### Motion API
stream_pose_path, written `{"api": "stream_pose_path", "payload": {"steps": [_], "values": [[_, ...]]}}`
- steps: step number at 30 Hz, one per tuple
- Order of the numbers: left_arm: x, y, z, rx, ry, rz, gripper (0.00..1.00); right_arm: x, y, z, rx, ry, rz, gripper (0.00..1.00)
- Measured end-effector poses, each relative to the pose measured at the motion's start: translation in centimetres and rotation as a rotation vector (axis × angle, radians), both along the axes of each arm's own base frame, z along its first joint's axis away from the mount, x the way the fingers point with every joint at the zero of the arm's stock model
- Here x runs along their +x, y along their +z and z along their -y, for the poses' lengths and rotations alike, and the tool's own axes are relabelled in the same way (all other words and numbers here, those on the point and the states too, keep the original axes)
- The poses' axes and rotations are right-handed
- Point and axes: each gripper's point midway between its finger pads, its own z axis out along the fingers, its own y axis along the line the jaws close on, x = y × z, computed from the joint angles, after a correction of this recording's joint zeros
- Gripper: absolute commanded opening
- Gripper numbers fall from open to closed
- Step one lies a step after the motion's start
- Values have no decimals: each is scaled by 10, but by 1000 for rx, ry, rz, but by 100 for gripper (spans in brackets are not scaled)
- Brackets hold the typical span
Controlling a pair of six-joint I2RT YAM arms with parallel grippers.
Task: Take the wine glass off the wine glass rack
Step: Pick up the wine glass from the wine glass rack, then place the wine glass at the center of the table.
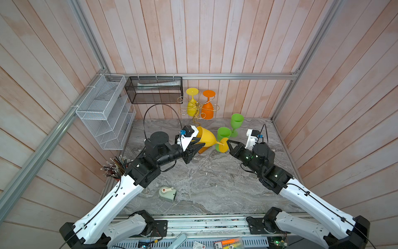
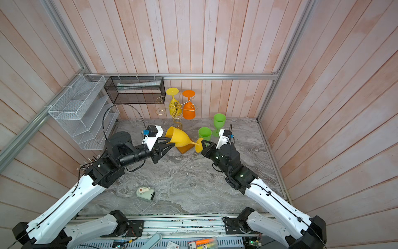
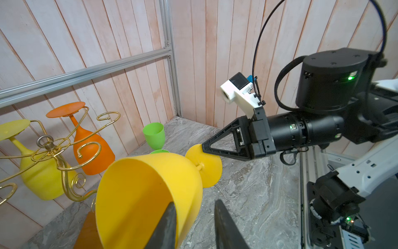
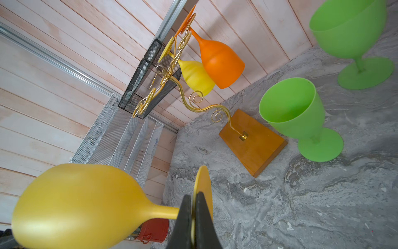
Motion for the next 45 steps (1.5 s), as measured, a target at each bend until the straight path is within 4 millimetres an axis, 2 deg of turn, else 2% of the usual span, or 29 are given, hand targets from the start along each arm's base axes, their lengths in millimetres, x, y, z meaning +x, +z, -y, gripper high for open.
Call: {"api": "stream_pose_path", "payload": {"steps": [4,7,14,15,17,19,22,25,31,35,39,45], "values": [[0,1,1,-4,-3,-8,13,3,-4,0,-20,0,-1,0],[-1,2,2,-9,-14,-15,0,5,-7,-2,-39,4,0,0],[-4,6,1,-13,-21,-21,0,8,2,-3,-73,8,30,0],[-4,7,1,-14,-20,-20,0,8,4,-3,-76,9,35,12],[-4,7,1,-12,-21,-22,0,8,6,-2,-87,8,45,42],[-4,4,1,-3,-19,-34,0,8,7,-2,-102,11,54,59],[-2,-3,1,19,-10,-58,0,9,4,3,-158,-2,55,71],[5,-11,3,48,9,-83,0,16,0,20,-214,-45,35,74],[17,-44,7,138,27,-147,0,27,-6,67,-280,-157,6,76],[22,-70,15,224,33,-183,0,33,-8,86,-297,-205,-7,76],[21,-102,28,324,21,-220,0,37,-10,98,-303,-226,-17,76],[32,-153,37,467,35,-287,0,37,-20,99,-305,-210,-36,76]]}}
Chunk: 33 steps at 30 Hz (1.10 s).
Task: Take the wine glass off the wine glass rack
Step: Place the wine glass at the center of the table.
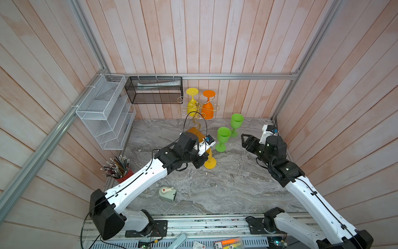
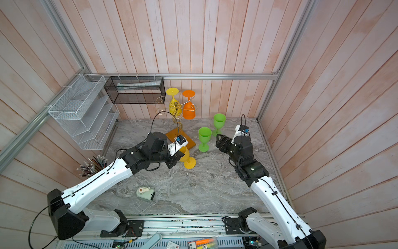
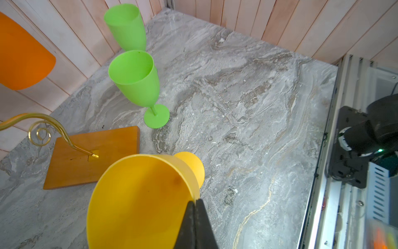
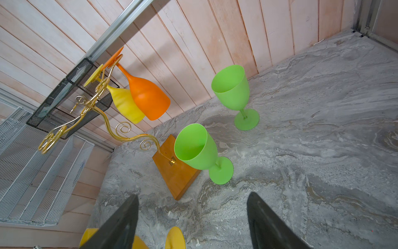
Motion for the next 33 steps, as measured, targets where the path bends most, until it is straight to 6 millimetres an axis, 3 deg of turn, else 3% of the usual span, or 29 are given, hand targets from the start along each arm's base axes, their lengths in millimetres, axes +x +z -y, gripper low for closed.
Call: {"api": "stream_pose_path", "payload": {"steps": [4,8,30,33], "values": [[10,-27,8,87,6,-26,0,-1,-4,-2,0,12,-7,76],[22,-41,13,141,16,-27,0,-1,-4,-2,-5,17,-5,76],[76,-53,40,245,56,34,0,-1,-4,-2,-47,31,7,76],[77,-58,41,260,52,29,9,-2,-3,-2,-48,31,12,76]]}}
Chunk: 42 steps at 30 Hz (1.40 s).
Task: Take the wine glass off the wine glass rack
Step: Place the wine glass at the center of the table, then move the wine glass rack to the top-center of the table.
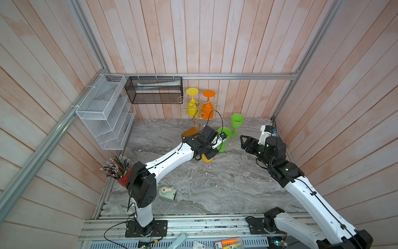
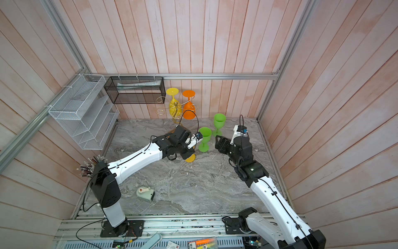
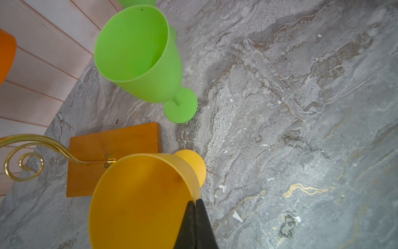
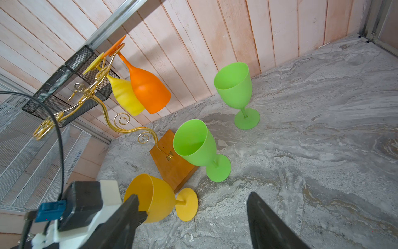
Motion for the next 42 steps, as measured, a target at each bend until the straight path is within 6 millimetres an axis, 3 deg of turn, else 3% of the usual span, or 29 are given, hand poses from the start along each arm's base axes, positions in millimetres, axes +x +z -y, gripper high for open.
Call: {"api": "stream_pose_path", "payload": {"steps": [7,17,20,24,26,30,38,42], "values": [[-1,-4,-1,20,-10,-8,46,-4,7,2,3,1,22,77],[2,8,-1,1,-1,18,78,-5,9,2,-12,7,33,81],[-1,26,-2,-39,-6,52,84,-6,11,3,-14,8,40,84],[-6,68,-8,-120,-3,135,91,-8,17,4,-21,8,58,89],[-8,87,-11,-157,2,179,100,-10,20,5,-24,7,70,91],[-10,112,-15,-216,12,237,100,-12,25,8,-25,1,87,94],[-26,138,-24,-299,2,273,100,-8,33,6,-32,3,98,96],[-45,172,-35,-380,-13,311,100,-2,40,4,-31,4,104,92]]}}
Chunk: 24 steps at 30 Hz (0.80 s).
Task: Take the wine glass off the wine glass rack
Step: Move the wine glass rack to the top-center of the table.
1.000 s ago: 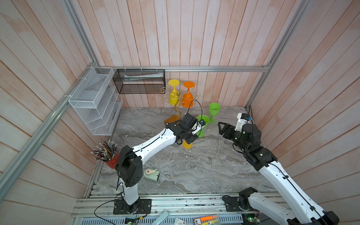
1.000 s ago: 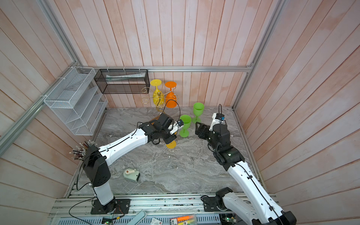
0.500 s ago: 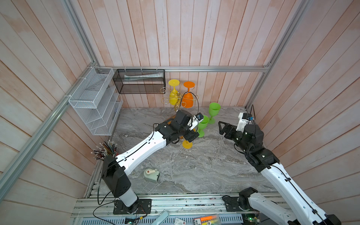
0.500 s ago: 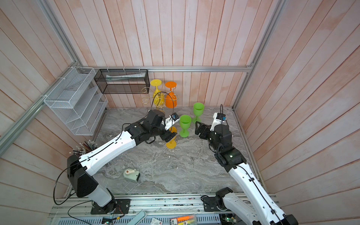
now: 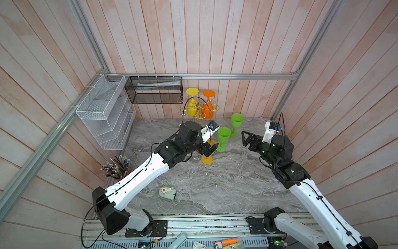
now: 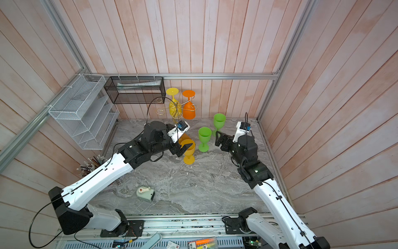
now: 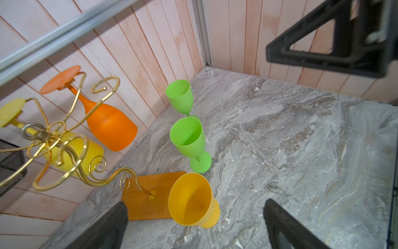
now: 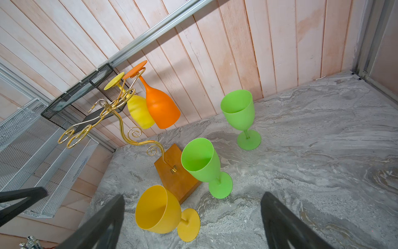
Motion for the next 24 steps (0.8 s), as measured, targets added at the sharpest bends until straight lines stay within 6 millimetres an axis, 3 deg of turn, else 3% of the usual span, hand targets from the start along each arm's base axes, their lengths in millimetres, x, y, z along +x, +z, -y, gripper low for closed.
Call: {"api": "stream_pose_path", "payload": {"steps": [5,10,17,24], "values": [[-15,44,-24,-117,15,40,99,11,8,-7,4,13,2,85],[6,62,-71,-205,158,25,97,28,15,-23,25,54,-3,80],[40,50,-113,-271,344,-68,96,57,25,-49,74,119,-14,77],[72,29,-105,-271,404,-161,95,72,35,-62,97,151,0,77]]}}
